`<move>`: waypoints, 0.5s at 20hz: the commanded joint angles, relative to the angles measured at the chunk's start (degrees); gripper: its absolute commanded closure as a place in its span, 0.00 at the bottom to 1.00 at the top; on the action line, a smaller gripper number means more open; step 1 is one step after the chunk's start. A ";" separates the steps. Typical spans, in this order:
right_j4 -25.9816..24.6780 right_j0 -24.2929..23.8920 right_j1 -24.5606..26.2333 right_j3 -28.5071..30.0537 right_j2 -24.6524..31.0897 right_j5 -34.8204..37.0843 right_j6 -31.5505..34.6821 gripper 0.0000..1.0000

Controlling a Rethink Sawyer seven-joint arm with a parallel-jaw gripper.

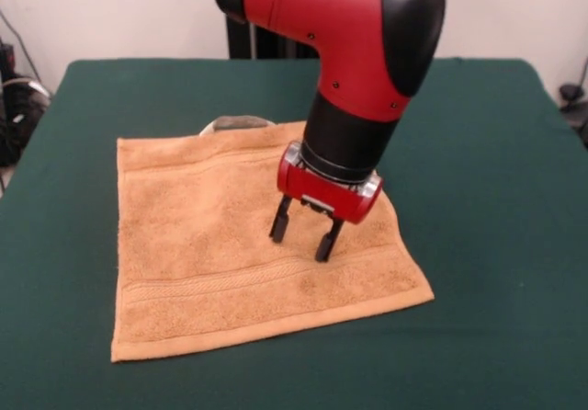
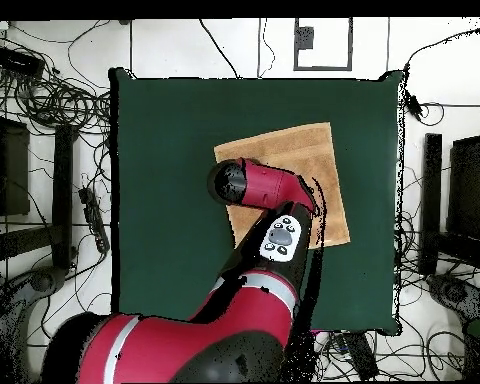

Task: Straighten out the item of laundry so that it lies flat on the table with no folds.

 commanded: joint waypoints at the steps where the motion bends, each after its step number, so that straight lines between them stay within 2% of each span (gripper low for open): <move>1: 2.71 1.95 5.05 3.18 1.03 -12.82 17.26 0.00; 10: 2.15 0.77 2.24 1.79 2.14 -12.72 12.15 0.00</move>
